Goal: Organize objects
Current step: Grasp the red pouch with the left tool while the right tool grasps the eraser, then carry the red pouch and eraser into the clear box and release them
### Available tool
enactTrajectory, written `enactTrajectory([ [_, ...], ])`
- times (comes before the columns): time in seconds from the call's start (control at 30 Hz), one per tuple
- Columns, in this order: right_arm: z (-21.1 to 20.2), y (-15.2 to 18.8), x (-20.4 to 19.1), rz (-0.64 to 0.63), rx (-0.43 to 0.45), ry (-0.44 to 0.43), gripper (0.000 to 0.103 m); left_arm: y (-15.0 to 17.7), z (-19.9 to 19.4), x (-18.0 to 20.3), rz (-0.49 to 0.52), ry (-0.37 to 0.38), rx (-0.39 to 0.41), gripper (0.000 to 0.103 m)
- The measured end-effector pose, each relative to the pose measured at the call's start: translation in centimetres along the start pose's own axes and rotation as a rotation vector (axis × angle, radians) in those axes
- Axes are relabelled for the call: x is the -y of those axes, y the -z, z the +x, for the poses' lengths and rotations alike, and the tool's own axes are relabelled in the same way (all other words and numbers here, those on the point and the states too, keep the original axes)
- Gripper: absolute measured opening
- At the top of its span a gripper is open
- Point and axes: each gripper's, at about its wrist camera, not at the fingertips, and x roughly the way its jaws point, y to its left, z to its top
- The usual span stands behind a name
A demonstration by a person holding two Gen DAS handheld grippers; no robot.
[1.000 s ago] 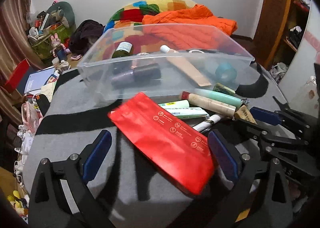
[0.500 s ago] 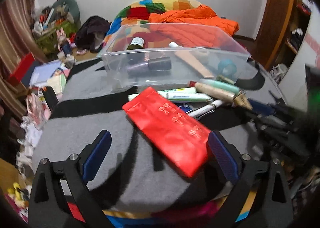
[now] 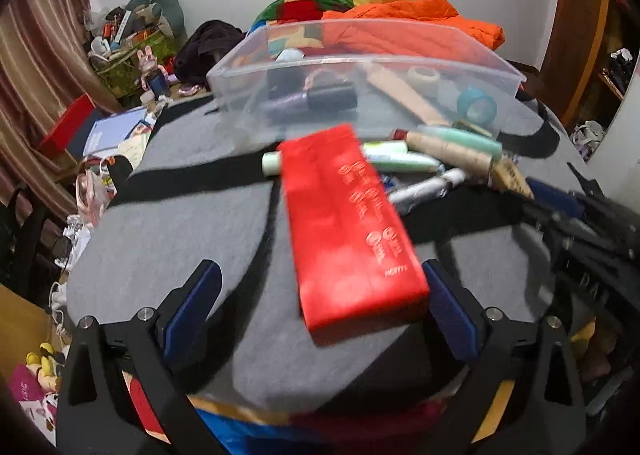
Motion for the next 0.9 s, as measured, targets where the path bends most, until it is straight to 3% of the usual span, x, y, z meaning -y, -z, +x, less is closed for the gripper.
enactTrajectory([
  [0.17, 0.0, -0.1, 0.0, 0.006, 0.006, 0.004, 0.022, 0.1, -0.1, -1.4, -0.044, 0.036, 0.024, 0.097],
  [0.27, -0.1, 0.0, -0.2, 0.004, 0.004, 0.016, 0.022, -0.3, 0.0, -1.6, -0.046, 0.074, 0.045, 0.077],
  [0.3, -0.2, 0.0, -0.2, 0.005, 0.002, 0.021, 0.022, -0.4, 0.3, -1.7, -0.04, 0.091, 0.041, 0.063],
  [0.33, -0.3, 0.0, -0.3, 0.006, 0.0, 0.024, 0.022, -0.3, 0.5, -1.7, -0.039, 0.104, 0.035, 0.056],
  [0.67, -3.9, -0.4, -1.2, 0.024, 0.049, 0.036, 0.022, 0.7, -2.2, -3.7, -0.034, 0.204, 0.121, 0.056],
  [0.9, -6.0, -3.1, -1.7, 0.03, 0.105, 0.021, 0.022, -1.0, -5.4, -5.2, -0.015, 0.237, 0.223, 0.056],
])
